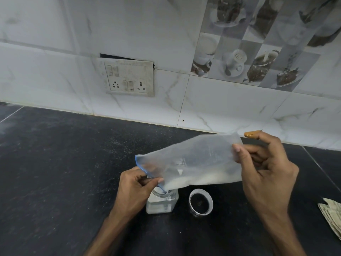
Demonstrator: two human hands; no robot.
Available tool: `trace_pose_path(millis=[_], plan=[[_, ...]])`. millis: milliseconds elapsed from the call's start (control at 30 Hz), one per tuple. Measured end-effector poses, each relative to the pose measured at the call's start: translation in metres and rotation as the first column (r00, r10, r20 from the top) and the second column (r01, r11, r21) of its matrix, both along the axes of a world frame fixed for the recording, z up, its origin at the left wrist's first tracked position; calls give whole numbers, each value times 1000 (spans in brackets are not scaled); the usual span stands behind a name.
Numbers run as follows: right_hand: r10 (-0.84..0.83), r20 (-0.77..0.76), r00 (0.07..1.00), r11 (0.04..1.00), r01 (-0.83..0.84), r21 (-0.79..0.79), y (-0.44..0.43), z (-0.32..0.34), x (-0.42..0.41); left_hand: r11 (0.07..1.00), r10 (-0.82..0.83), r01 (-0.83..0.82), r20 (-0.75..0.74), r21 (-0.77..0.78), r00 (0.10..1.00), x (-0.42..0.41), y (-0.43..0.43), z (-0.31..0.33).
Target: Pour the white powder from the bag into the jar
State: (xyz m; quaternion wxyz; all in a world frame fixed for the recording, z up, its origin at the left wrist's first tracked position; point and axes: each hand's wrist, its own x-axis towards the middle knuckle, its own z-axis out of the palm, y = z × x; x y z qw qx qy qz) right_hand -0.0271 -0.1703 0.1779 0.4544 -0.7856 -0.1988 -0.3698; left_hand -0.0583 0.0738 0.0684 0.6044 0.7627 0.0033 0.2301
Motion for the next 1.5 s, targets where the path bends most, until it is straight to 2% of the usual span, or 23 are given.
trace_pose_path(millis=[133,300,433,533,767,1033,1500], plan=[[41,-31,999,999,-42,-32,0,-2,-2,1000,3,-3,4,1,1000,-1,-1,1],[130,-253,959,991,-115,73,-15,2,6,1000,19,-19,-5,2,1000,0,1,1],[42,-290,956,993,-72,-94,-19,-1,7,1000,29,-29,-12,11,1000,1,1,-2],[39,-253,967,989,-74,-131,-17,-1,3,1000,26,-26,-13,2,1000,2,2,-2],[34,-140,990,997,-43,-67,-11,-4,2,1000,24,-24,-35,-7,999,2,3,-3],[41,-138,990,999,-42,-5,-6,-5,4,1000,27,-27,-55,-3,998,2,3,-2],[30,-122,992,1000,-31,-7,-3,-6,3,1000,28,-28,-50,3,998,3,5,0]])
